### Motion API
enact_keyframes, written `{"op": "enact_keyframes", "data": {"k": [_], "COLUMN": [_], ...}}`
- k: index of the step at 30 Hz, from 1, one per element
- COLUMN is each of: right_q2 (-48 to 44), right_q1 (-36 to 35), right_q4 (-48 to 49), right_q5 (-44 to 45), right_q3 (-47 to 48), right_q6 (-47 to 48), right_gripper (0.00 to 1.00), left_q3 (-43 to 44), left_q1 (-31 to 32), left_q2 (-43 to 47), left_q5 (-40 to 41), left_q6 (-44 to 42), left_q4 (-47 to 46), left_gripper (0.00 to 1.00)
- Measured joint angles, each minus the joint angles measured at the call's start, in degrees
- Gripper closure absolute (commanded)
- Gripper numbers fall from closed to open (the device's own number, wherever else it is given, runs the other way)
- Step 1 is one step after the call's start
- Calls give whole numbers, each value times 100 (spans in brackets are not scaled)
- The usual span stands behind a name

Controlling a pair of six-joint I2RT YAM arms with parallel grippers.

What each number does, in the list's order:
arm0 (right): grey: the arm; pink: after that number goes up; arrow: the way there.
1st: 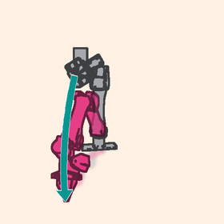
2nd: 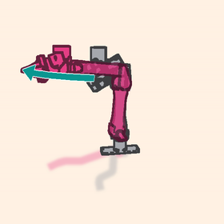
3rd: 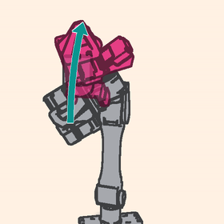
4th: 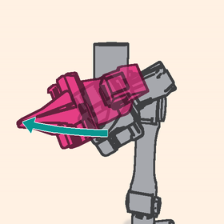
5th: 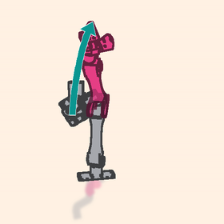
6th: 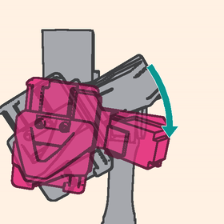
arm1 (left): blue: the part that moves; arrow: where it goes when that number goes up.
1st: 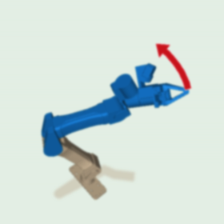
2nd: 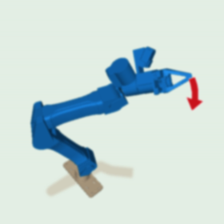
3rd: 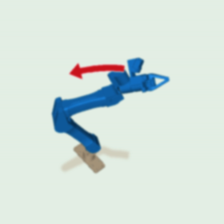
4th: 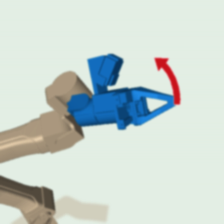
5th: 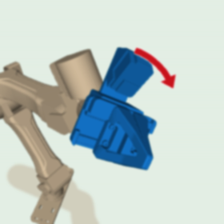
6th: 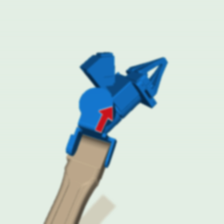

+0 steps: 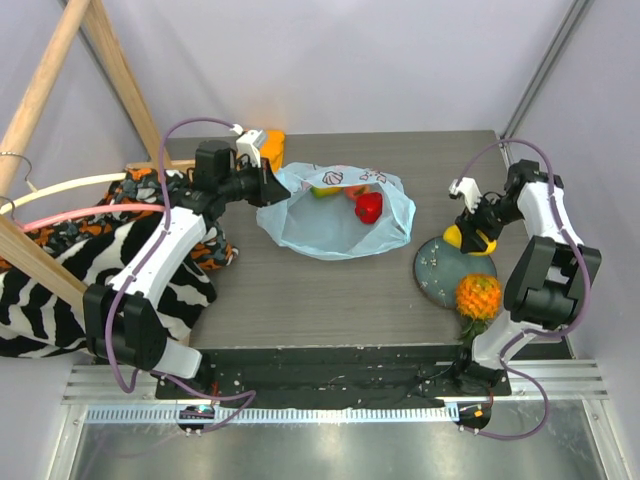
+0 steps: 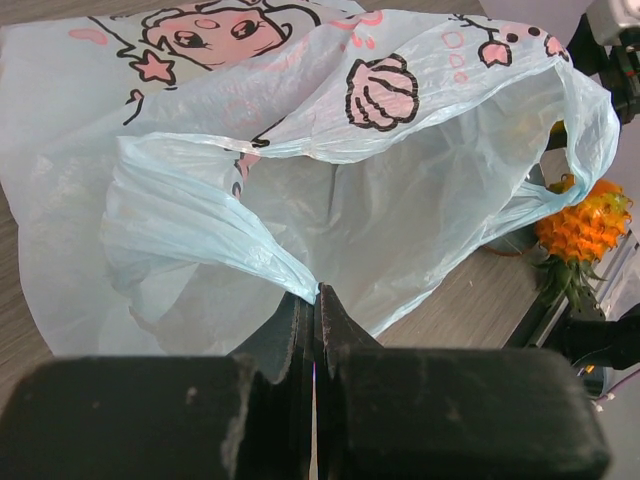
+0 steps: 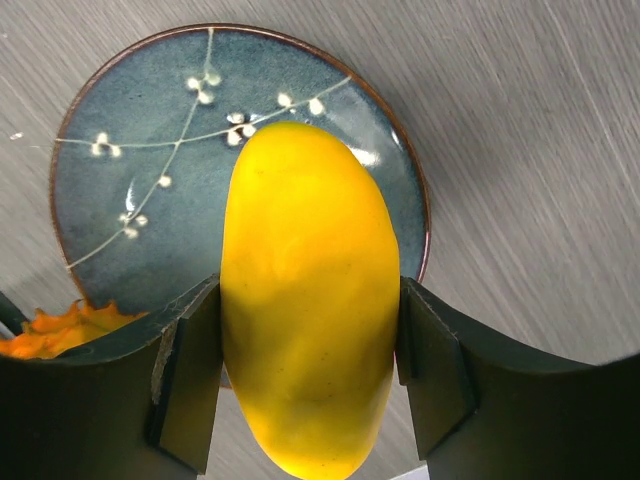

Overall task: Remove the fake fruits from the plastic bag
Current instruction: Place the fake fruit on the plate.

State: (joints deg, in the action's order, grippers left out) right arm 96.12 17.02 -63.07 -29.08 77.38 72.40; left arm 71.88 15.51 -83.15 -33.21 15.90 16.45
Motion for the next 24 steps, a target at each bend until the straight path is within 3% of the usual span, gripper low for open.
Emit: {"op": "enact_keyframes", "data": {"k": [7, 11, 12, 16, 17, 24], "right_q2": [566, 531, 505, 350, 306, 260], "right_q1": [-90, -90, -90, -90, -90, -168], "right_q4": [-118, -101, -42, 76, 28, -638], "right_q5": [343, 457, 461, 461, 457, 63], "right_q3": [28, -258, -343, -424, -358, 1451], "right_q6": [245, 262, 236, 133, 116, -140], "right_gripper": [61, 38, 23, 12, 1, 0], "left_q3": [0, -2, -4, -11, -11, -11], "left_q1": [-4, -7, -7, -7, -7, -7], "left_q2": [2, 9, 11, 17, 17, 17], "left_q5": [-33, -33, -33, -57, -74, -195], "left_q6": [-140, -181, -181, -181, -181, -83], "left_q4": [90, 109, 107, 107, 107, 20], "left_gripper": [100, 100, 100, 100, 100, 100]}}
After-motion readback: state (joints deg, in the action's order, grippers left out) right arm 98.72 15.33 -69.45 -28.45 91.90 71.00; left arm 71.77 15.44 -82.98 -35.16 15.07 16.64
